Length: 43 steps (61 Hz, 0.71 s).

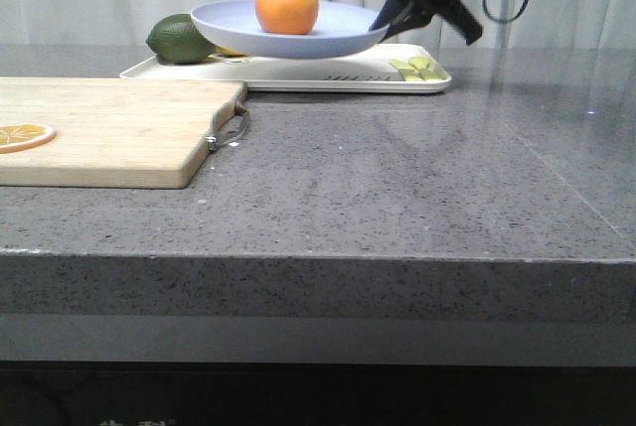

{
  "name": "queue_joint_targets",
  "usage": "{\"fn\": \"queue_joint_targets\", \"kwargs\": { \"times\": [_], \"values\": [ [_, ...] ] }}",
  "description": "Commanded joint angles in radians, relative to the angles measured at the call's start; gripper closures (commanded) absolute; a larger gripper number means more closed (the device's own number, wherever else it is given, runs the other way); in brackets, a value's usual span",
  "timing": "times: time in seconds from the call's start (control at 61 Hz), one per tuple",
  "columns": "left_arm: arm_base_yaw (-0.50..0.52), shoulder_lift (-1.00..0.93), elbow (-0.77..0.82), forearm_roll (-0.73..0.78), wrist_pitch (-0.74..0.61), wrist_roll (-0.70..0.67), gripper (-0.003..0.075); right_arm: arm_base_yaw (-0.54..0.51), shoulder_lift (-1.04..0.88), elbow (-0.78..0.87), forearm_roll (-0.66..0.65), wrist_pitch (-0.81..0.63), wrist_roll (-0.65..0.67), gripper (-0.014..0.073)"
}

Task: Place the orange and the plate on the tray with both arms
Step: 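Lift the plate with the right gripper and carry it onto the white tray, then lower the plate onto the tray, open the right gripper and withdraw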

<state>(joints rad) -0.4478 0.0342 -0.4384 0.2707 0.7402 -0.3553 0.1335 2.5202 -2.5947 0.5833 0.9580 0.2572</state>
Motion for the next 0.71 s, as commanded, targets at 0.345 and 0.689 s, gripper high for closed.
{"fn": "queue_joint_targets", "kwargs": {
  "times": [0.345,0.689],
  "values": [
    [0.002,0.013,-0.022,0.006,-0.074,-0.010,0.0738,-0.006,-0.004,-0.093,0.036,-0.164,0.051,0.0704],
    [0.002,0.013,-0.022,0.006,-0.074,-0.010,0.0738,-0.012,-0.004,-0.093,-0.015,-0.151,0.051,0.0701]
  ]
}}
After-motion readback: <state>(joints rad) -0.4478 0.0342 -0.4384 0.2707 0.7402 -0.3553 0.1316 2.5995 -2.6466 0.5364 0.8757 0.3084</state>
